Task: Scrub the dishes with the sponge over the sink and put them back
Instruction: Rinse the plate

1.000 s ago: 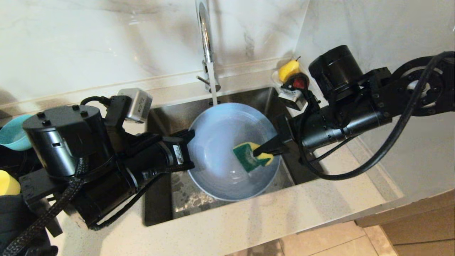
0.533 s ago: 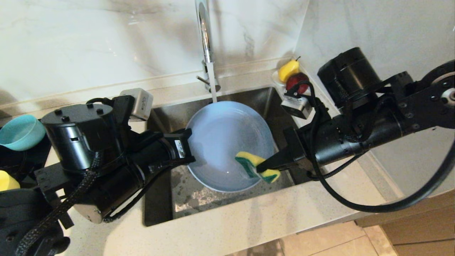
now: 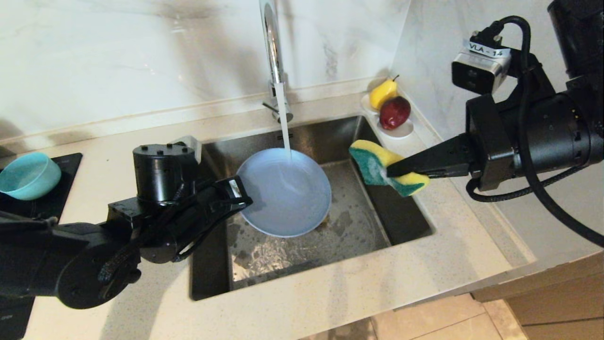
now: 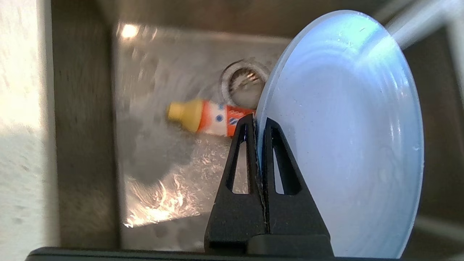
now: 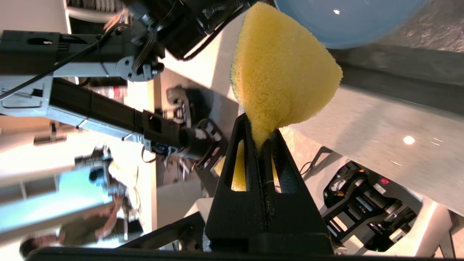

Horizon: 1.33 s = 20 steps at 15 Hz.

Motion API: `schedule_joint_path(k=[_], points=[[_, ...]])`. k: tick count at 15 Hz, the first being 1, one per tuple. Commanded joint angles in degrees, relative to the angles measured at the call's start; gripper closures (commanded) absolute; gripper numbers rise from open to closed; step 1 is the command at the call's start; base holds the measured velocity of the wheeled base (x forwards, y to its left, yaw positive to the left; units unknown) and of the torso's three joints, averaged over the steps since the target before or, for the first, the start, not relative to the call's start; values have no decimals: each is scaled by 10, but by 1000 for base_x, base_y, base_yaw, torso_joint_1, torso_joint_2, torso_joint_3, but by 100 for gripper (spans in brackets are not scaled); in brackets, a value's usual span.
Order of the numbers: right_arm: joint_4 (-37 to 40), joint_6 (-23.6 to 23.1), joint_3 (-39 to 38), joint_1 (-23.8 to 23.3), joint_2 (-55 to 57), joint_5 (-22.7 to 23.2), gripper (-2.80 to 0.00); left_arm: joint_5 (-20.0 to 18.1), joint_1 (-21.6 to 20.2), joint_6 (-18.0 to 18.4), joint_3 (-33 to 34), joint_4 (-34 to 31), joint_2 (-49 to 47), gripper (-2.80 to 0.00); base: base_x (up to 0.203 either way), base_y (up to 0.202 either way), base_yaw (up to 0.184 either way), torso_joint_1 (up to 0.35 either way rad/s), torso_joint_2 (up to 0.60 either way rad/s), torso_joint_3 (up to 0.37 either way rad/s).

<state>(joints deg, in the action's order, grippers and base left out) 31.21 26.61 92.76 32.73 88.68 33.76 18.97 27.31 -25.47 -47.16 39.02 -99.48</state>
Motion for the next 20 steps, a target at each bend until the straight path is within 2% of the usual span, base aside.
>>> schedule_joint_path(k=[1, 3, 5, 9, 11, 14, 16, 20], points=[[1, 1, -22, -19, -27, 4, 0, -4, -21, -50, -33, -14, -52, 0, 0, 0, 0, 0, 0, 0], [-6, -2, -52, -25, -39, 5, 0, -19, -27, -93, -64, -18, -82, 0, 0, 0, 0, 0, 0, 0], [-34, -9, -83, -38, -48, 6, 0, -56, -27, -125, -85, -28, -96, 0, 0, 0, 0, 0, 0, 0], [-59, -10, -116, -56, -62, 7, 0, -116, -27, -154, -136, -71, -116, 0, 0, 0, 0, 0, 0, 0], [-60, -10, -122, -56, -69, 8, 0, -154, -27, -174, -133, -77, -108, 0, 0, 0, 0, 0, 0, 0], [-58, -10, -124, -56, -72, 10, 0, -188, -39, -208, -134, -71, -105, 0, 0, 0, 0, 0, 0, 0], [-59, -10, -129, -55, -77, 10, 0, -196, -54, -216, -137, -66, -105, 0, 0, 0, 0, 0, 0, 0], [-59, -10, -136, -55, -79, 11, 0, -175, -76, -189, -135, -18, -86, 0, 0, 0, 0, 0, 0, 0]])
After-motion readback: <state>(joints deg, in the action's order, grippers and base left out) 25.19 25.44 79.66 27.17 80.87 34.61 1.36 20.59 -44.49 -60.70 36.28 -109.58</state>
